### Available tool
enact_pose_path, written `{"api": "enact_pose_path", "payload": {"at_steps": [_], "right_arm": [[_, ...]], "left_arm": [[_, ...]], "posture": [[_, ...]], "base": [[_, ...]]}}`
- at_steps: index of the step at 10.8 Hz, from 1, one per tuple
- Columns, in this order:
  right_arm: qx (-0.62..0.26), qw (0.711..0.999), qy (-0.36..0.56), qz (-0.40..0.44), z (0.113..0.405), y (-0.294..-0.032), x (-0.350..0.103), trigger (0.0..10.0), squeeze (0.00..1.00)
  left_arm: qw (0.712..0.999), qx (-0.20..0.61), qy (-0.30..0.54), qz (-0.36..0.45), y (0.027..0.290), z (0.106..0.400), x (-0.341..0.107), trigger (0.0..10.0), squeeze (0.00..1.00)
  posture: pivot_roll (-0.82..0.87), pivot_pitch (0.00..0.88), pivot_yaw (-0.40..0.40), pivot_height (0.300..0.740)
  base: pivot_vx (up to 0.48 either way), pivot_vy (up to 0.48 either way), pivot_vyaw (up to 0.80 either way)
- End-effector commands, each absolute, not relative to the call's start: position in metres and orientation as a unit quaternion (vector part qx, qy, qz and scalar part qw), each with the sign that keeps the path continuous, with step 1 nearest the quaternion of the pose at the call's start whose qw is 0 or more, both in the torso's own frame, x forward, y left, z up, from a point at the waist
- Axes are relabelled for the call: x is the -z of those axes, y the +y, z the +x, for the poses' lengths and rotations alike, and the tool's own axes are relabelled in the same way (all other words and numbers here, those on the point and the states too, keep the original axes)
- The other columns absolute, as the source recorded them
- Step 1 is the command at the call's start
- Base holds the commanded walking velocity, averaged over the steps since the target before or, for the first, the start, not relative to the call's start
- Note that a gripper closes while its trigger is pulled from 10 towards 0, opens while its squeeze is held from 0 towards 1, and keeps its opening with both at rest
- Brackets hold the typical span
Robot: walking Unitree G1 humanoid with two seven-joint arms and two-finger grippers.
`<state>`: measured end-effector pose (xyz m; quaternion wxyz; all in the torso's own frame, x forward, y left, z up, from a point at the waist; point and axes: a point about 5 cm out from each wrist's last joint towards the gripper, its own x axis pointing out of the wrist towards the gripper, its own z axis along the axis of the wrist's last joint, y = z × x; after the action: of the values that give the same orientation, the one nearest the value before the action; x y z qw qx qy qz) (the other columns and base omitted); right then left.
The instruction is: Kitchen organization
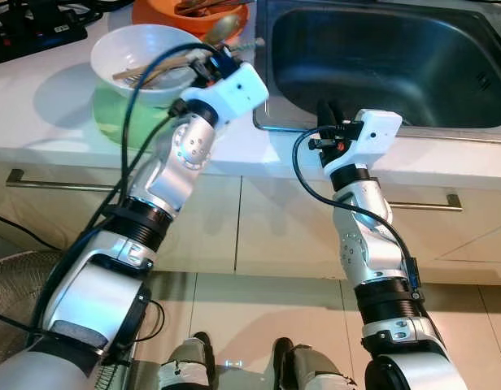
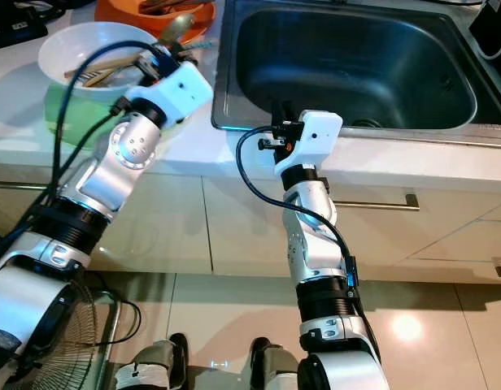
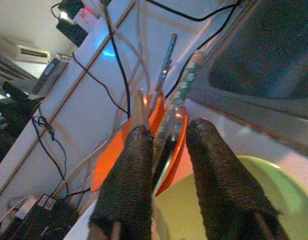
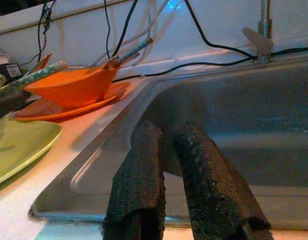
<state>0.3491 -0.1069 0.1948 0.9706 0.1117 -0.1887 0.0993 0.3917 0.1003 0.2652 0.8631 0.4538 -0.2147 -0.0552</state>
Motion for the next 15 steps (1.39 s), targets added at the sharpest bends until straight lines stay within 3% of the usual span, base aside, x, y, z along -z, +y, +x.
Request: {"api": "enact_pose_path", "payload": {"at_steps": [1,6,8,9,11,14,15], "right_arm": [[-0.086,0.979,-0.143,0.117,0.349,-0.111,-0.175,10.0,0.00],[-0.088,0.979,-0.143,0.116,0.350,-0.111,-0.175,10.0,0.00],[-0.093,0.979,-0.141,0.116,0.350,-0.109,-0.175,10.0,0.00],[-0.094,0.979,-0.139,0.117,0.350,-0.108,-0.174,10.0,0.00],[-0.101,0.979,-0.135,0.118,0.350,-0.106,-0.173,10.0,0.00],[-0.104,0.979,-0.133,0.118,0.351,-0.104,-0.173,10.0,0.00],[-0.106,0.978,-0.133,0.117,0.351,-0.102,-0.173,10.0,0.00]], "left_arm": [[0.858,0.045,-0.242,0.452,0.097,0.390,-0.281,0.0,0.00],[0.870,0.036,-0.265,0.415,0.102,0.383,-0.300,0.0,0.00],[0.917,0.102,-0.235,0.306,0.101,0.372,-0.306,0.0,0.00],[0.930,0.112,-0.231,0.264,0.103,0.366,-0.311,10.0,0.00],[0.944,0.137,-0.223,0.199,0.110,0.356,-0.329,10.0,0.00],[0.944,0.136,-0.258,0.151,0.121,0.344,-0.362,10.0,0.00],[0.945,0.152,-0.278,0.087,0.126,0.335,-0.379,10.0,0.00]], "posture": [[0.12,0.230,-0.023,0.740],[0.12,0.227,-0.030,0.740],[0.13,0.228,-0.033,0.740],[0.14,0.232,-0.039,0.740],[0.15,0.233,-0.045,0.740],[0.15,0.230,-0.046,0.740],[0.15,0.230,-0.044,0.740]], "base": [[0.000,0.000,0.00],[0.000,0.000,0.00],[0.000,0.000,0.00],[0.000,0.000,0.00],[0.000,0.000,0.00],[0.000,0.000,0.00],[0.000,0.000,0.00]]}}
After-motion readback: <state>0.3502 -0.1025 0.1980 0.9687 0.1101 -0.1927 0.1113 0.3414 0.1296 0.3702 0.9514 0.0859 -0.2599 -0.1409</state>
